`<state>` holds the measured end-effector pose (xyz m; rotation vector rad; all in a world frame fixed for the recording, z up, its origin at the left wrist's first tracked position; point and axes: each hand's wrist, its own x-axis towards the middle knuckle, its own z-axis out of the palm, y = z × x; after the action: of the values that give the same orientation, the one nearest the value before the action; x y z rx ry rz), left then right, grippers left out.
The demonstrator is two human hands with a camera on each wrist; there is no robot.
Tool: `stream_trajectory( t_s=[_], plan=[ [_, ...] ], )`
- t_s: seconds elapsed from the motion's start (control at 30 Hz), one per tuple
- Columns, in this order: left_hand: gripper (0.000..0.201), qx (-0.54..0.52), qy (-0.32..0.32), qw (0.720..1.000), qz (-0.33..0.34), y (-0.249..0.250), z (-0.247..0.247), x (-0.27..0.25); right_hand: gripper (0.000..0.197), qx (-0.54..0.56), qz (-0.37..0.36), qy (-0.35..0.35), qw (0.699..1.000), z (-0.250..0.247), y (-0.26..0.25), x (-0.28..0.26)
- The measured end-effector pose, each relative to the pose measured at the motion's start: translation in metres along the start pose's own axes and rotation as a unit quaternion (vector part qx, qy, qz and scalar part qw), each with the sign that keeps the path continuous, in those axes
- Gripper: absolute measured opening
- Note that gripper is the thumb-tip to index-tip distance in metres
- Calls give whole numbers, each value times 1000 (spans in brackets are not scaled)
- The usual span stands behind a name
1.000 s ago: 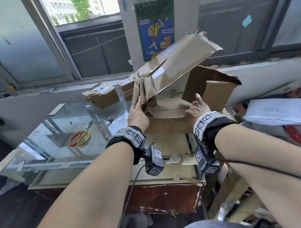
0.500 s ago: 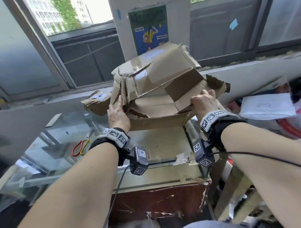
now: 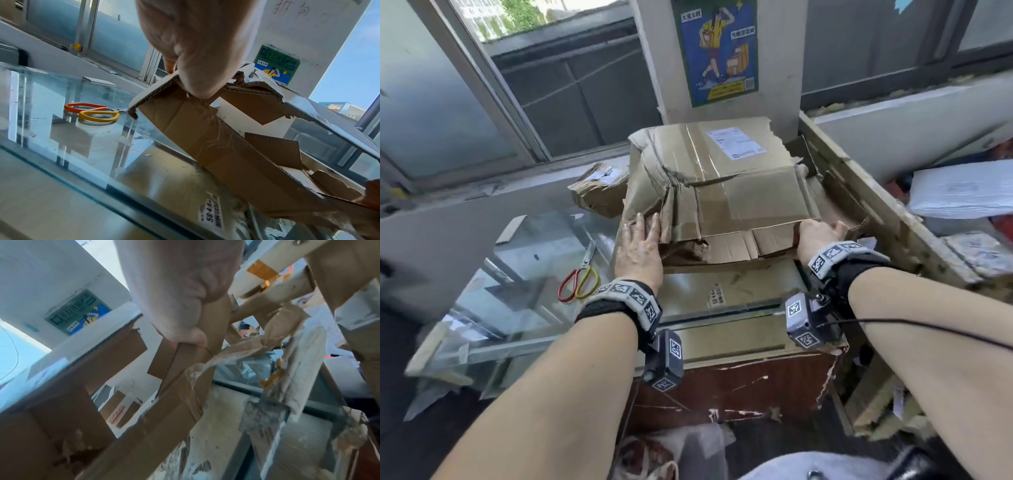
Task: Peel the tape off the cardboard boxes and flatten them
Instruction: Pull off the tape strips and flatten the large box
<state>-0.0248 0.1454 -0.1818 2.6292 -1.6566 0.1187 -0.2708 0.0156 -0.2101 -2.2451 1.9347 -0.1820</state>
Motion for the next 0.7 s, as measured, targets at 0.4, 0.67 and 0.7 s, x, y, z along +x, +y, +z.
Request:
stream_trajectory(
  t_s=[0.4, 0.67, 0.7],
  plan=[
    [87, -22, -38, 998, -39, -16, 33, -21, 60, -162, -105, -119, 974, 24, 6, -38],
    [95, -121, -52, 989, -67, -12, 37, -23, 82, -117, -141, -231, 955, 50, 2, -56],
    [100, -142, -52, 986, -74, -11, 35, -24, 81, -110, -144, -237, 954, 57, 4, -62]
  ],
)
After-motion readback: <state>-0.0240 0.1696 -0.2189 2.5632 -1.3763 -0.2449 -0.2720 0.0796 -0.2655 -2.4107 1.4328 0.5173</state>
